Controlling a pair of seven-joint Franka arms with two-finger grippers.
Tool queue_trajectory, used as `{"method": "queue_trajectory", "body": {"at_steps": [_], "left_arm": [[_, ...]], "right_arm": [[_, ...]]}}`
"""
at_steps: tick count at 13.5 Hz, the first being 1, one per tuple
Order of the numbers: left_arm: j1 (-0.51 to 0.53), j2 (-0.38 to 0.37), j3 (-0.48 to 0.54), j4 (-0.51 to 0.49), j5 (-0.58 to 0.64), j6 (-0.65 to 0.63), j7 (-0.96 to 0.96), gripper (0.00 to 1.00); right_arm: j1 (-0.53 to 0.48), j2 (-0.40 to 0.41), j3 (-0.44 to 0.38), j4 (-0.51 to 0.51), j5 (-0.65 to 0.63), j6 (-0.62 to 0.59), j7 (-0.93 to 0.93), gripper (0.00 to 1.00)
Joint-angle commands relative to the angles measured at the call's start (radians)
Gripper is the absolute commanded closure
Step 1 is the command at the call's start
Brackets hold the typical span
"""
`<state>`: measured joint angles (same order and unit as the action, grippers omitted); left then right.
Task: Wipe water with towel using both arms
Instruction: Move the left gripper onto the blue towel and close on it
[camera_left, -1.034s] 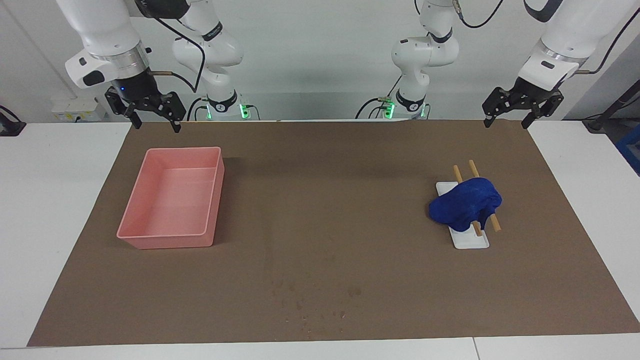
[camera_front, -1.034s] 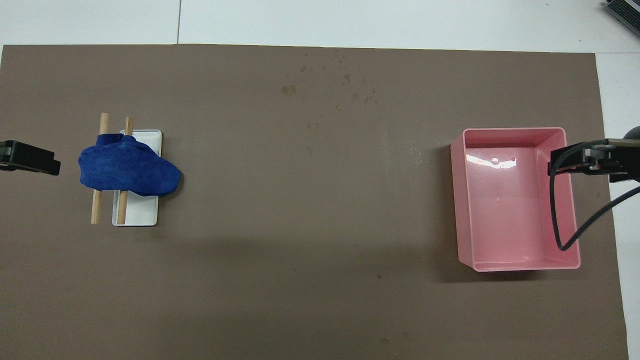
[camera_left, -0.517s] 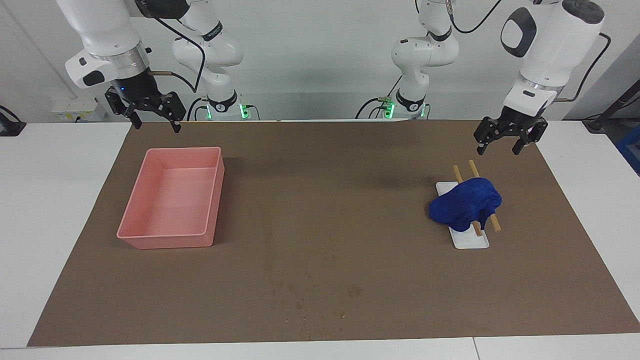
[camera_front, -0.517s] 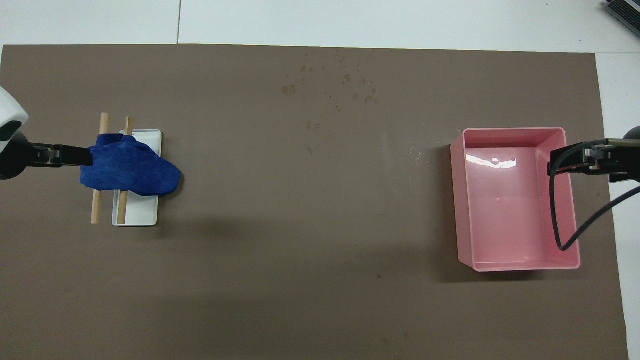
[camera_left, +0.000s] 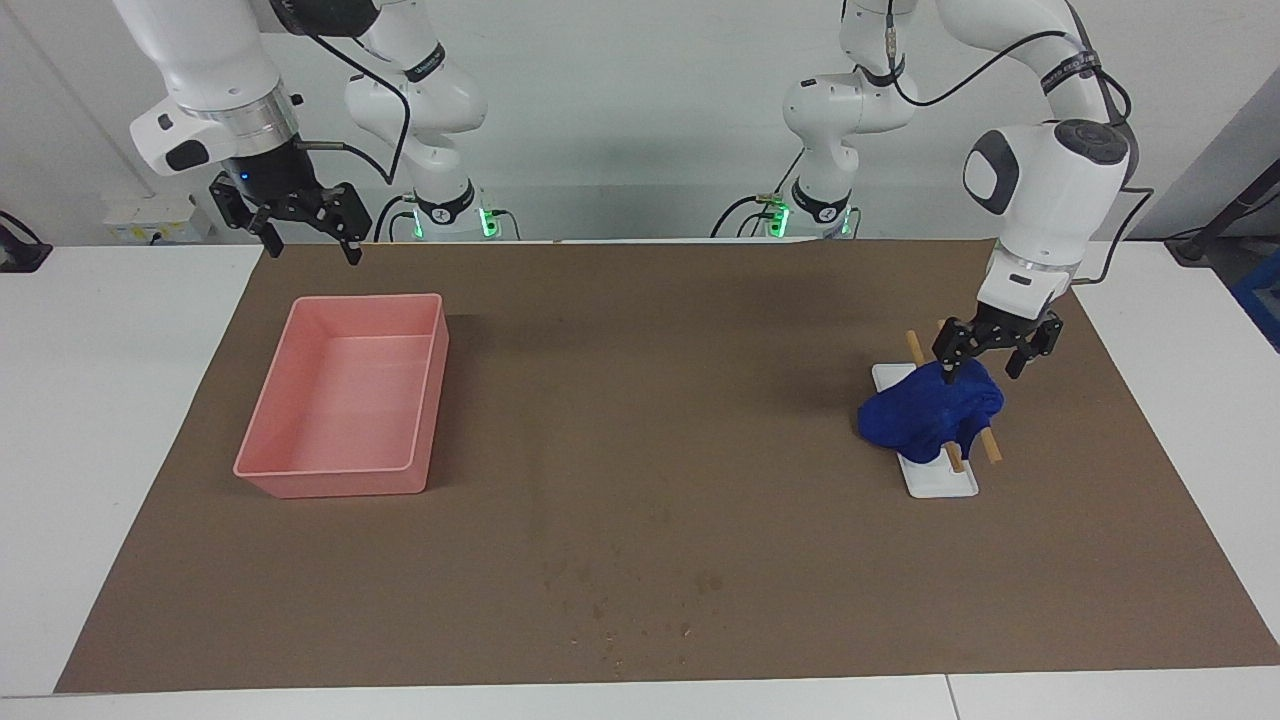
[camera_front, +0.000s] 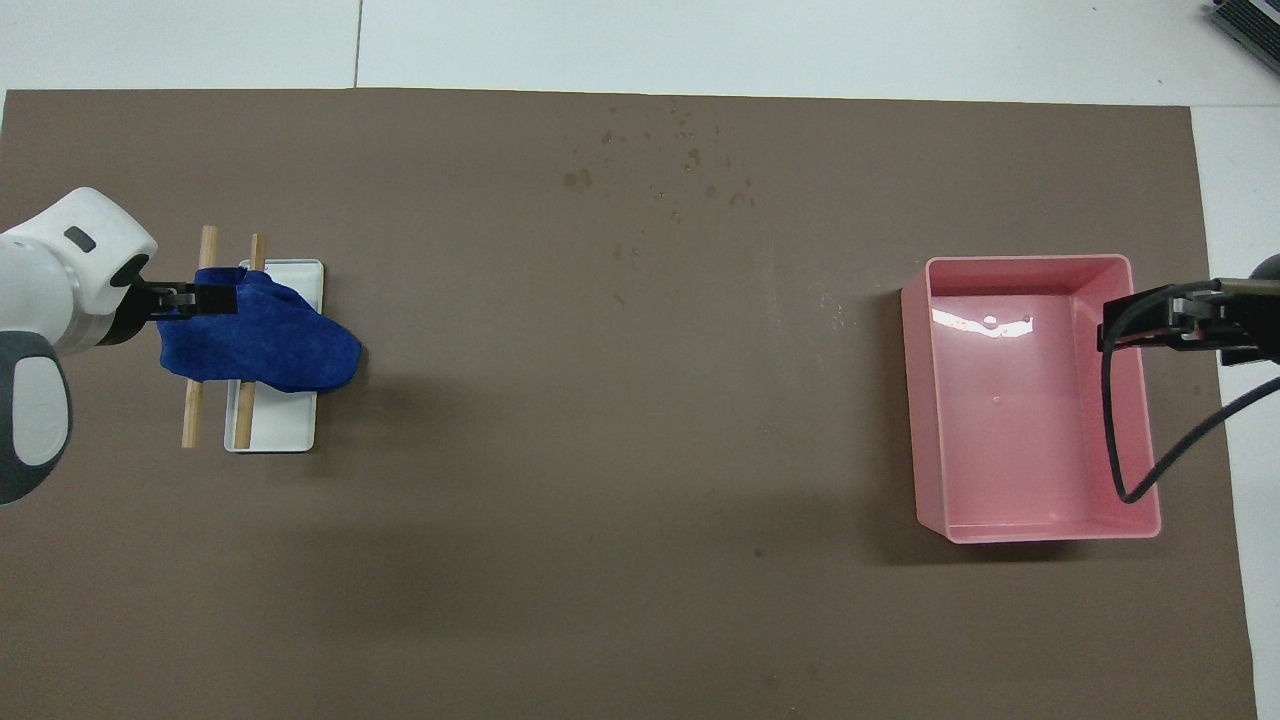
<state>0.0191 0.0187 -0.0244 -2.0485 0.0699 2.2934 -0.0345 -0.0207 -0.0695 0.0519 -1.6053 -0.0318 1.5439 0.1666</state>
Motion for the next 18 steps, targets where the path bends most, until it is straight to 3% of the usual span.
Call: {"method": "queue_trajectory", "body": {"at_steps": [1,5,9,14,18], "left_arm": [[0.004,0.017,-0.005,-0.016,0.042,0.041,-0.073,0.0],[0.015,0.012,-0.005,-0.064,0.042,0.081,-0.082,0.0],[0.008,0.012,-0.006,-0.064,0.042,0.074,-0.127,0.42],[0.01,0.015,-0.006,-0.053,0.042,0.073,-0.127,0.58],[0.013,0.017,-0.005,-0.052,0.042,0.077,-0.125,0.73]], "right_arm": [[-0.018,-0.041,0.009,-0.011,0.009,-0.008,0.013,0.0],[-0.018,-0.044,0.011,-0.011,0.009,-0.008,0.013,0.0],[-0.019,-0.047,0.006,-0.011,0.009,-0.005,0.013,0.0],[-0.015,-0.049,0.009,-0.027,0.012,0.011,-0.013,0.0],[-0.007,-0.036,0.009,-0.045,0.01,0.018,0.065,0.06]]}}
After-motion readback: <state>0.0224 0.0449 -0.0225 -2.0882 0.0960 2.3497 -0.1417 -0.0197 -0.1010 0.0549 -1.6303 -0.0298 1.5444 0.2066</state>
